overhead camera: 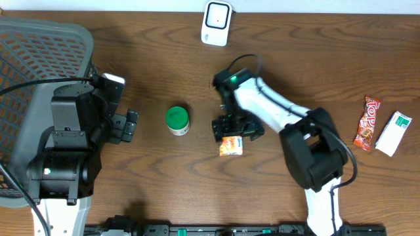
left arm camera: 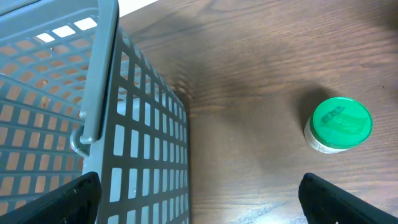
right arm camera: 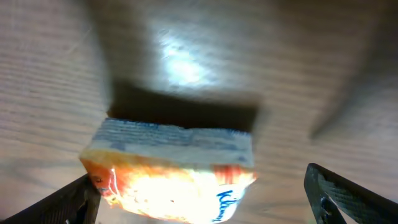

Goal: Scan the item barcode
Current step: 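Rotate the held orange box to turn its barcode side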

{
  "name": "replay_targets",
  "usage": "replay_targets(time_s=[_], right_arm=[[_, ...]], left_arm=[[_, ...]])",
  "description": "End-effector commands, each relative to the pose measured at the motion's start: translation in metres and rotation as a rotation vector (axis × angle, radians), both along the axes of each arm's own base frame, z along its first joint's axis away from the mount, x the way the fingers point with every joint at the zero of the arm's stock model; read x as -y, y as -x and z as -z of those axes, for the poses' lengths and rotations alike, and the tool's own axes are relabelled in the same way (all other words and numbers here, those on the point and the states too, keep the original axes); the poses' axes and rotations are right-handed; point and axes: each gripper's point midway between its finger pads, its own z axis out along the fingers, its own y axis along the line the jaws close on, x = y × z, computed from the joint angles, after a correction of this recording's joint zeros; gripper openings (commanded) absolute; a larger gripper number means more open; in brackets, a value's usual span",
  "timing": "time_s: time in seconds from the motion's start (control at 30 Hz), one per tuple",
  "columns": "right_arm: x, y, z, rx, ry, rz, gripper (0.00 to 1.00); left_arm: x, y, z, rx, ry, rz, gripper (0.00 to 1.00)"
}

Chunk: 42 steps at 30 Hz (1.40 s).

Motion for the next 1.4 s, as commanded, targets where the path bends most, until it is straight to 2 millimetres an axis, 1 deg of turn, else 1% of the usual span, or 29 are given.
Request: replay_targets(time_s=[0.0, 0.1, 0.2, 0.23, 0.3, 0.4, 0.43, 0.57, 0.63, 0.7, 0.8, 0.93, 1.03, 1.1, 1.13, 1.2, 1.23, 1.33, 1.37], right_arm=[[-0.009, 0.004, -0.005, -0.017, -0.100, -0.103, 0.99], [-0.009, 0.013, 0.002, -0.033, -0.092, -0.120, 0.99], [-0.008, 0.023, 0.015, -0.044, -0.081, -0.125, 0.99], [-0.007, 0.028, 0.020, -0.050, -0.069, -0.126, 0.99], [0.000, 0.031, 0.027, -0.040, -0.010, -0.106, 0.99], [0.015, 0.030, 0.032, 0.006, 0.129, -0.046, 0.93], [0.017, 0.031, 0.033, 0.016, 0.154, -0.033, 0.92], [0.014, 0.031, 0.035, 0.042, 0.179, -0.005, 0.86], [0.010, 0.028, 0.036, 0.057, 0.174, 0.017, 0.77], [0.009, 0.026, 0.037, 0.066, 0.168, 0.018, 0.75], [0.008, 0.019, 0.038, 0.098, 0.168, 0.016, 0.76], [0.015, 0.008, 0.039, 0.154, 0.211, 0.003, 0.92], [0.017, 0.004, 0.039, 0.174, 0.219, -0.012, 0.93], [0.014, 0.000, 0.040, 0.189, 0.202, -0.031, 0.86], [0.014, 0.000, 0.040, 0.189, 0.202, -0.030, 0.81], [0.014, 0.001, 0.040, 0.189, 0.202, -0.031, 0.66], [0.014, 0.000, 0.040, 0.189, 0.203, -0.030, 0.54], [0.015, 0.003, 0.040, 0.176, 0.209, -0.033, 0.53], [0.016, 0.006, 0.039, 0.165, 0.210, -0.033, 0.54]], left_arm=[[-0.001, 0.001, 0.000, 0.003, 0.010, -0.008, 0.99], [-0.001, 0.001, 0.000, 0.003, 0.010, -0.008, 0.99], [-0.001, 0.001, 0.000, 0.003, 0.010, -0.008, 0.99], [-0.001, 0.001, 0.000, 0.003, 0.010, -0.008, 0.99], [-0.001, 0.001, 0.000, 0.003, 0.010, -0.008, 0.99], [-0.001, 0.001, 0.000, 0.003, 0.010, -0.008, 0.99], [-0.001, 0.001, 0.000, 0.003, 0.010, -0.008, 0.99], [-0.001, 0.001, 0.000, 0.003, 0.010, -0.008, 0.99], [-0.001, 0.001, 0.000, 0.003, 0.010, -0.008, 0.99], [-0.001, 0.001, 0.000, 0.003, 0.010, -0.008, 0.99], [-0.001, 0.001, 0.000, 0.003, 0.010, -0.008, 0.99], [-0.001, 0.000, 0.000, 0.003, 0.010, -0.008, 0.99], [-0.001, 0.000, 0.000, 0.003, 0.010, -0.008, 0.99], [-0.001, 0.000, 0.000, 0.002, 0.010, -0.008, 0.99], [-0.001, 0.000, 0.000, 0.001, 0.010, -0.008, 0.99], [-0.001, 0.000, 0.000, 0.001, 0.010, -0.008, 0.99], [-0.001, 0.000, 0.001, -0.001, 0.010, -0.008, 0.99], [-0.001, 0.000, 0.001, -0.002, 0.010, -0.008, 0.99], [-0.001, 0.000, 0.001, -0.002, 0.010, -0.008, 0.99]])
